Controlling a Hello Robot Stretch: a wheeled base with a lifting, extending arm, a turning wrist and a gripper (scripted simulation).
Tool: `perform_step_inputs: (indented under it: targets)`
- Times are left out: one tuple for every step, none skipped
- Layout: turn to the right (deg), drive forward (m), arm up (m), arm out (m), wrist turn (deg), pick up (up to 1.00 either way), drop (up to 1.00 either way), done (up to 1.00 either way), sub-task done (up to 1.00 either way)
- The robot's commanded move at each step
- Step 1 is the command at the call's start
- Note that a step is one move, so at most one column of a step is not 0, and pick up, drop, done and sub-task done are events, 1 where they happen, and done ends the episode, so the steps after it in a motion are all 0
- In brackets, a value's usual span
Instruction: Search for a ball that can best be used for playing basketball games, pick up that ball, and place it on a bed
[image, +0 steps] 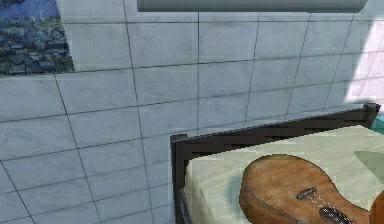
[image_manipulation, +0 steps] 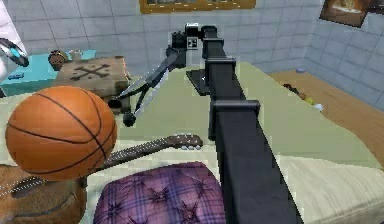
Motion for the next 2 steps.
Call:
perform_step_inputs:
  targets:
    - [0.0, 0.00, 0.00, 0.00, 45.0, 0.00, 0.00, 0.00, 0.00]
    - [0.0, 0.00, 0.00, 0.00, 45.0, 0.00, 0.00, 0.00, 0.00]
